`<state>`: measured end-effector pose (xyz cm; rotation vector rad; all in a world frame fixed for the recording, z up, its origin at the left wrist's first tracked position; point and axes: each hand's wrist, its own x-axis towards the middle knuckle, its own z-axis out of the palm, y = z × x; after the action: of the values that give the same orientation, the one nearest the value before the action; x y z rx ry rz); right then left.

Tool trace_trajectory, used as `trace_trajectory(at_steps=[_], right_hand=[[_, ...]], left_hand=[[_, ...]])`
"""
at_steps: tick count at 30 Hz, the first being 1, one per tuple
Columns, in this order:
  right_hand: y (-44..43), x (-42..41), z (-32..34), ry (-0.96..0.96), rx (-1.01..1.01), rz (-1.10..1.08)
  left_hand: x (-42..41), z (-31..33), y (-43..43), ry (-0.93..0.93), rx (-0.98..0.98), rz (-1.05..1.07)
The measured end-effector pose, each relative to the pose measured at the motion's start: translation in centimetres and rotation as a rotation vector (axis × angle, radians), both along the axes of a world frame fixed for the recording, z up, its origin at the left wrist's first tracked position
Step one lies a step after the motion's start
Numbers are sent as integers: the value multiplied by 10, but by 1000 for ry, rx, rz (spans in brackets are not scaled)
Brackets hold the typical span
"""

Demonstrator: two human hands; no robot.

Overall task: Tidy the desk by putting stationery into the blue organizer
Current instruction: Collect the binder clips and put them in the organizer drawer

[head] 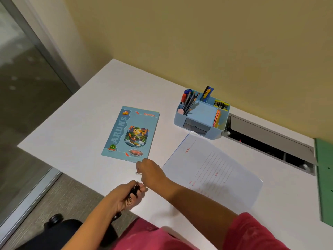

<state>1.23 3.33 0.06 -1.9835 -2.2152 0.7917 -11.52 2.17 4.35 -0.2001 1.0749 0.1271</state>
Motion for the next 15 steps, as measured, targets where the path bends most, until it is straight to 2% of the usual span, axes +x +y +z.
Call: trace_trajectory(at_steps=[3,6,7,9,10,12,15], right_hand=[[-7,8,4,71,-6,-102],[-15,14,20,343,-81,-488],[-18,17,28,492,-146,-676],[-20,23,41,960,-327,-1039],[-23,23,49,1225,-414,-1146],[-29,24,64,1632,-517,-1287],[-31,28,79,1893,-593,-1371]], left_hand=[[2,5,6,65,103,35],[13,9,11,222,331,81],[18,12,12,257,409,94],[30,20,13,256,536,161],[37,24,13,244,585,202],[55,31,11,284,712,210],[82,39,0,521,1036,20]])
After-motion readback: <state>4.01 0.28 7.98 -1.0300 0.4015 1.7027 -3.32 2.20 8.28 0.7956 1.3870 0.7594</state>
